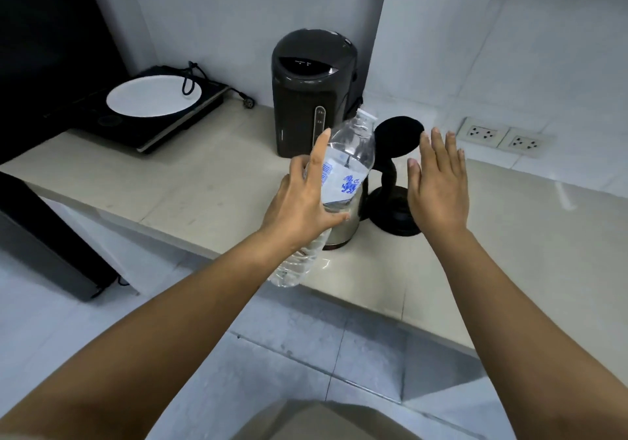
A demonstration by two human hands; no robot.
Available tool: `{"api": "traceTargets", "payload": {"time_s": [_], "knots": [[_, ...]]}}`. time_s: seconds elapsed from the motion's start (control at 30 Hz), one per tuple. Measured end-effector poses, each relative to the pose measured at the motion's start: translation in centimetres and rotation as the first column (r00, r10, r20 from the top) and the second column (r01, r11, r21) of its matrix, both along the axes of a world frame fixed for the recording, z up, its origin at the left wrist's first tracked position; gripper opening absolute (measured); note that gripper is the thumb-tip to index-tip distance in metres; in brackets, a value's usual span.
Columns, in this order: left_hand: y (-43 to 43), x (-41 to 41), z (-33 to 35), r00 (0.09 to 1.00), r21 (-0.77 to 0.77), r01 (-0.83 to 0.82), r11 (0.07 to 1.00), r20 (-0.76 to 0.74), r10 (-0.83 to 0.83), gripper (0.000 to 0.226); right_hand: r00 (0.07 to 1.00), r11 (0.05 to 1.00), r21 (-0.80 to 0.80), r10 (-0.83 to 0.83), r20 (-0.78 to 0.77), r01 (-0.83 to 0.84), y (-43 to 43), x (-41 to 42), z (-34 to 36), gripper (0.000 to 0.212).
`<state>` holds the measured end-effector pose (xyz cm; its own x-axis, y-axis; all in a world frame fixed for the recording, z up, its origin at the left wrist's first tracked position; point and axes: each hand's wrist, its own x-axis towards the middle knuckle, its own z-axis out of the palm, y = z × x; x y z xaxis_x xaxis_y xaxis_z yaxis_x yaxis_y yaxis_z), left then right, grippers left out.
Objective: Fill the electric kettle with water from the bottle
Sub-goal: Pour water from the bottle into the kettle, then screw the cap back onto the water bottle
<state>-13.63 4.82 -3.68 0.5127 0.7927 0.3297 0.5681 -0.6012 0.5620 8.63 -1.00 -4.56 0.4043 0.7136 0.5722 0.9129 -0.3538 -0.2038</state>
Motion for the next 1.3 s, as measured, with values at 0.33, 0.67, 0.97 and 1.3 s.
{"api": "traceTargets", "payload": {"time_s": [0.33,0.67,0.97,1.3], "knots": [[-3.5,6.2,-1.5,0.976,-0.027,0.157,0.987,0.158,-0.151,0.132,0.979,0.911,-0.397,-0.167,-0.115,0.109,-8.1,4.5,-7.0,0.056],[-6.6,13.4,-3.7,0.959,-0.053,0.159,0.986,0.245,-0.142,0.130,0.955,0.671,-0.741,-0.197,-0.220,-0.032,-13.7,10.2,-12.3,0.062],[-8.4,16.8,-5.1,0.958,-0.032,0.073,0.997,0.279,-0.061,0.124,0.955,0.713,-0.688,-0.089,-0.281,-0.136,-13.6,12.3,-13.5,0.055],[-8.3,15.6,-5.5,0.965,0.036,0.111,0.993,0.235,-0.116,0.119,0.981,0.760,-0.645,-0.055,-0.184,-0.078,-13.8,12.9,-13.6,0.031]]}}
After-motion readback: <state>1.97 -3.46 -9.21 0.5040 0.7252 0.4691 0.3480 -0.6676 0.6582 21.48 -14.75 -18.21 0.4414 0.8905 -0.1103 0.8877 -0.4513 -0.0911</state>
